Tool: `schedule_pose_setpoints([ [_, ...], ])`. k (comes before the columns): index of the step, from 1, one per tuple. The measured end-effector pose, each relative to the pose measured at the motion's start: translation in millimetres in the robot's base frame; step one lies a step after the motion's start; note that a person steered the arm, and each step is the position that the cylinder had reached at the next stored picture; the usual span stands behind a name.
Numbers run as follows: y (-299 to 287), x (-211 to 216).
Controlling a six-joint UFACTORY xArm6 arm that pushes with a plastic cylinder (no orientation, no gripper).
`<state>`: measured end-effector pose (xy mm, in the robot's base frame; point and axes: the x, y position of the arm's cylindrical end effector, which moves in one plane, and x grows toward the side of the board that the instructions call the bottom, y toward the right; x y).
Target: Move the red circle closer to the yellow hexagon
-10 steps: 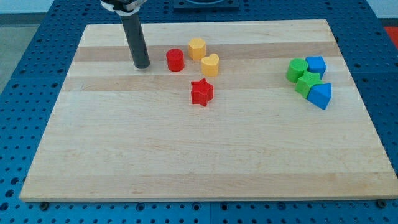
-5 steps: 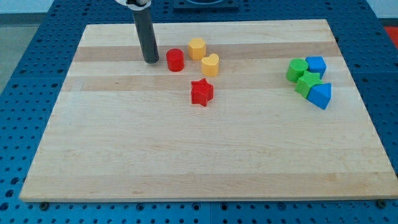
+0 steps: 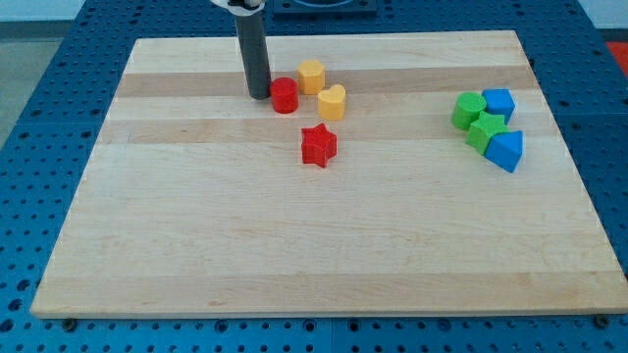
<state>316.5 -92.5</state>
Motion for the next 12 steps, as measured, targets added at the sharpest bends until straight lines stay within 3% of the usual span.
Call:
schedule_pose_setpoints([
  [8,5,-1],
  [9,-17,3],
  [12,-40,146],
])
